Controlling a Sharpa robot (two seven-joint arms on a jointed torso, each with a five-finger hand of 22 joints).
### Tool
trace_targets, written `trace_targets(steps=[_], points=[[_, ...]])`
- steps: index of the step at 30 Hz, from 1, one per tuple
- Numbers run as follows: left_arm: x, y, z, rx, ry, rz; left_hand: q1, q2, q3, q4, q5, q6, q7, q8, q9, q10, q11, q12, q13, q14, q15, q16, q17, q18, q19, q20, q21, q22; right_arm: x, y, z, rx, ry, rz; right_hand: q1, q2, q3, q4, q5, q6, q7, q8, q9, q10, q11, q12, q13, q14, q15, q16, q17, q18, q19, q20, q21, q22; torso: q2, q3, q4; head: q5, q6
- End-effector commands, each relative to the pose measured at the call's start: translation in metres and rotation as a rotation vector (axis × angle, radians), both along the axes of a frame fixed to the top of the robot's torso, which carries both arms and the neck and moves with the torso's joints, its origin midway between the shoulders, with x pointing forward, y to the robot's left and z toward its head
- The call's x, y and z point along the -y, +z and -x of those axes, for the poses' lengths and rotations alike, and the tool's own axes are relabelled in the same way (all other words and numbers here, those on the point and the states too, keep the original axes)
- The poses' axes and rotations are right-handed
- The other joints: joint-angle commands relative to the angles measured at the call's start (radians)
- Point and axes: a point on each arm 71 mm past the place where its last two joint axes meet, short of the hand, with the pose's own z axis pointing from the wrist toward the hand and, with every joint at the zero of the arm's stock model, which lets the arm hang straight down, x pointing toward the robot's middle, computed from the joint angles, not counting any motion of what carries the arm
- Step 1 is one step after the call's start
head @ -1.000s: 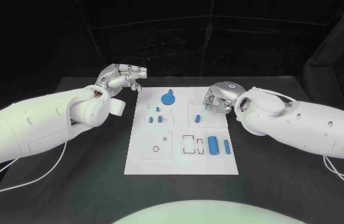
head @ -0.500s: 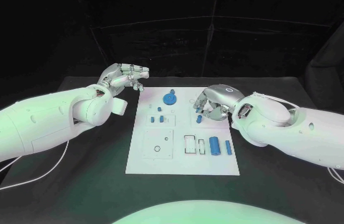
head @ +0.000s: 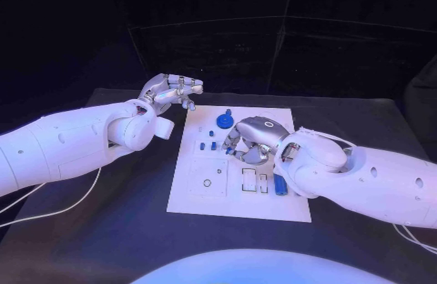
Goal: Assemble the parts on the task board
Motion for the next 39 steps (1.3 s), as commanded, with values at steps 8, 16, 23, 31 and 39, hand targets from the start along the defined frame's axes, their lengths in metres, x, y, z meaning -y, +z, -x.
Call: trace_targets(steps=[8,16,23,31,39], points=[[0.003,0.003,0.0,0.009,-0.017,0.015,0.003,0.004,-0.005,-0.004,0.002,-0.004,0.002,0.003,-0.001,-0.009,0.001,0.004,0.001,-0.005,0.0,-0.003,-0.001,0.013,0.003,-0.006,-0.005,-0.001,-0.019,-0.023,0.001,-0.037,0.063,0.035,-0.011,0.001,0.007,-0.001,0.005,0.004,0.001,-0.008,0.001,0.0,0.005,-0.008,0.0,0.035,-0.004,0.007,0.002,-0.01,0.005,0.001,0.008,0.002,0.0,0.0016,0.0,0.018,-0.007],[0.005,0.003,-0.001,0.008,-0.023,0.017,0.003,0.004,-0.005,-0.004,0.002,-0.004,0.002,0.003,-0.001,-0.009,0.001,0.004,0.001,-0.005,0.0,-0.003,-0.001,0.013,0.003,-0.006,-0.005,-0.001,-0.027,-0.031,0.0,-0.054,0.076,0.055,-0.012,0.002,0.008,-0.001,0.007,0.004,0.002,-0.009,0.001,-0.001,0.005,-0.01,0.0,0.035,-0.004,0.008,0.002,-0.01,0.005,0.001,0.009,0.004,0.001,0.003,-0.0009,0.018,-0.012],[0.003,0.002,-0.001,0.007,-0.016,0.013,0.001,0.005,-0.007,-0.004,0.002,-0.007,0.004,0.002,-0.001,-0.013,0.003,0.005,0.001,-0.007,0.001,-0.003,-0.003,0.012,0.003,-0.006,-0.007,-0.003,-0.028,-0.039,0.001,-0.071,0.081,0.083,-0.013,0.002,0.008,-0.001,0.008,0.003,0.003,-0.009,0.001,-0.001,0.006,-0.01,0.0,0.035,-0.003,0.008,0.002,-0.01,0.005,0.001,0.009,0.003,0.0,0.0024,-0.0011,0.023,-0.018],[0.002,0.002,-0.002,0.006,-0.011,0.011,0.001,0.006,-0.01,-0.004,0.002,-0.013,0.006,0.0,-0.002,-0.021,0.005,0.007,0.001,-0.008,0.002,-0.002,-0.004,0.012,0.003,-0.005,-0.009,-0.004,-0.028,-0.044,0.001,-0.08,0.08,0.098,-0.014,0.002,0.009,-0.002,0.009,0.002,0.003,-0.01,0.0,-0.002,0.006,-0.011,0.0,0.035,-0.003,0.007,0.0,-0.01,0.005,0.001,0.009,0.003,0.0,0.003,-0.0015,0.025,-0.019],[0.001,0.002,-0.002,0.005,-0.01,0.01,0.001,0.006,-0.01,-0.004,0.002,-0.013,0.007,-0.001,-0.002,-0.022,0.005,0.007,0.001,-0.008,0.002,-0.002,-0.004,0.012,0.003,-0.005,-0.009,-0.005,-0.026,-0.045,0.0,-0.079,0.078,0.103,-0.014,0.003,0.009,-0.002,0.01,0.002,0.003,-0.01,0.0,-0.002,0.006,-0.012,0.0,0.035,-0.003,0.008,0.0,-0.01,0.005,0.001,0.009,0.004,0.0,0.0023,-0.0019,0.024,-0.017]])
